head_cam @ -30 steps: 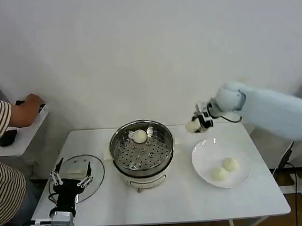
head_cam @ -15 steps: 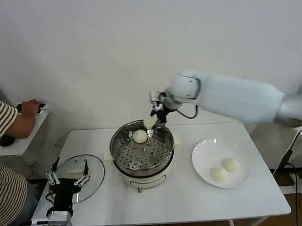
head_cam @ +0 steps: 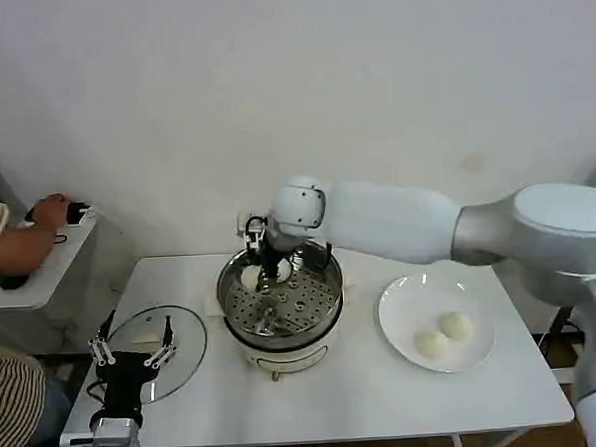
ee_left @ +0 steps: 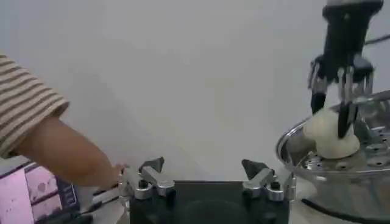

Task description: Take steamed baozi put them in steamer then cover it.

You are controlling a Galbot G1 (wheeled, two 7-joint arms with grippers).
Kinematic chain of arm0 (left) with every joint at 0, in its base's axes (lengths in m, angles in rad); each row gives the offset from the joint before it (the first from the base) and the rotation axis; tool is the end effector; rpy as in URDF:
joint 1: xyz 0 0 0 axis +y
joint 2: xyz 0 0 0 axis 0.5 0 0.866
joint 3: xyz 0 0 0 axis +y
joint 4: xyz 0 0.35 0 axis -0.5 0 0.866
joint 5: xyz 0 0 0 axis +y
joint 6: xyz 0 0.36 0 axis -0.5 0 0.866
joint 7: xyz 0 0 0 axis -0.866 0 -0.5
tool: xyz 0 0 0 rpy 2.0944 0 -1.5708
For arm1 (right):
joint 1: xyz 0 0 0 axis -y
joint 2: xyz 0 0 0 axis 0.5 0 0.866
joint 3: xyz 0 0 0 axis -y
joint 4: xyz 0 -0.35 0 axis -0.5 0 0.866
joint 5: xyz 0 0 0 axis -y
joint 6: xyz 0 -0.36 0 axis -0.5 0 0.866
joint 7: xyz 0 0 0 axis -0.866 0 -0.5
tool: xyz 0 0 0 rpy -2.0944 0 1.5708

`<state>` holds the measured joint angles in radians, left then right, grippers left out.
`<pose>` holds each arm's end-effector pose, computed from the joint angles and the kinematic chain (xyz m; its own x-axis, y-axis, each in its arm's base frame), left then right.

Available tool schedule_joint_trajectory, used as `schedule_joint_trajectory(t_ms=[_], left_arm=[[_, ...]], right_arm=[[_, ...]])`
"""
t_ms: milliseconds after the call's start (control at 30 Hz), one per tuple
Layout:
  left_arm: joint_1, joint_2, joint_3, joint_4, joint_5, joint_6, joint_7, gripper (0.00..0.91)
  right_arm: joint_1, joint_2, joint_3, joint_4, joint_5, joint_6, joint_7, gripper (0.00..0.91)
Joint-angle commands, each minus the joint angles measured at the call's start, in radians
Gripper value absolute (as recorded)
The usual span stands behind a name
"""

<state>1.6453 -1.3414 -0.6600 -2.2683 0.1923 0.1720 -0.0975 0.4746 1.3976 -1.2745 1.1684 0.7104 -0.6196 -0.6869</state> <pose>0.1656 0.0636 -0.2425 -0.9930 -0.1184 0.0020 -0.1053 0.8901 0.4434 0.5350 0.2333 -0.1010 -0.2046 -0.3808 0.9017 -0.9644 -0.0792 -0.2523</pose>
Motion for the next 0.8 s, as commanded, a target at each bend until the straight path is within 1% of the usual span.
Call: schedule_joint_trajectory(t_ms=[33, 100, 233, 267, 300, 333, 533, 633, 800], left_arm=[[0.001, 0.001, -0.002, -0.003, 0.0, 0.0, 0.0, 0.907], [0.002, 0.002, -0.003, -0.005, -0.001, 0.0, 0.0, 0.907], [0.002, 0.001, -0.002, -0.005, -0.001, -0.001, 0.0, 0.907], [0.002, 0.0, -0.001, -0.006, -0.001, -0.001, 0.0, 0.907], [0.002, -0.001, -0.001, -0.006, -0.001, -0.001, 0.0, 0.907], [0.002, -0.001, -0.001, -0.006, -0.001, -0.001, 0.0, 0.907], [0.003, -0.002, 0.003, -0.011, -0.001, 0.0, 0.0, 0.907], [0.003, -0.002, 0.005, -0.012, 0.0, 0.0, 0.001, 0.907], [0.002, -0.005, 0.014, -0.01, 0.002, 0.001, 0.001, 0.907]], right_arm=[[-0.048, 0.068, 0.003, -0.066, -0.013, -0.02, 0.01, 0.595], [-0.049, 0.071, 0.004, -0.071, -0.011, -0.019, 0.009, 0.595], [-0.057, 0.074, 0.0, -0.078, -0.045, -0.021, 0.003, 0.605], [-0.058, 0.073, -0.001, -0.079, -0.049, -0.02, 0.002, 0.635], [-0.059, 0.071, -0.001, -0.08, -0.055, -0.019, 0.002, 0.725], [-0.059, 0.07, -0.001, -0.082, -0.058, -0.019, 0.002, 0.907], [-0.05, 0.053, 0.004, -0.067, -0.054, -0.021, 0.005, 0.907], [-0.019, 0.027, 0.011, -0.021, -0.032, -0.025, 0.008, 0.907], [0.085, -0.068, 0.006, 0.092, -0.008, -0.019, 0.0, 0.907]])
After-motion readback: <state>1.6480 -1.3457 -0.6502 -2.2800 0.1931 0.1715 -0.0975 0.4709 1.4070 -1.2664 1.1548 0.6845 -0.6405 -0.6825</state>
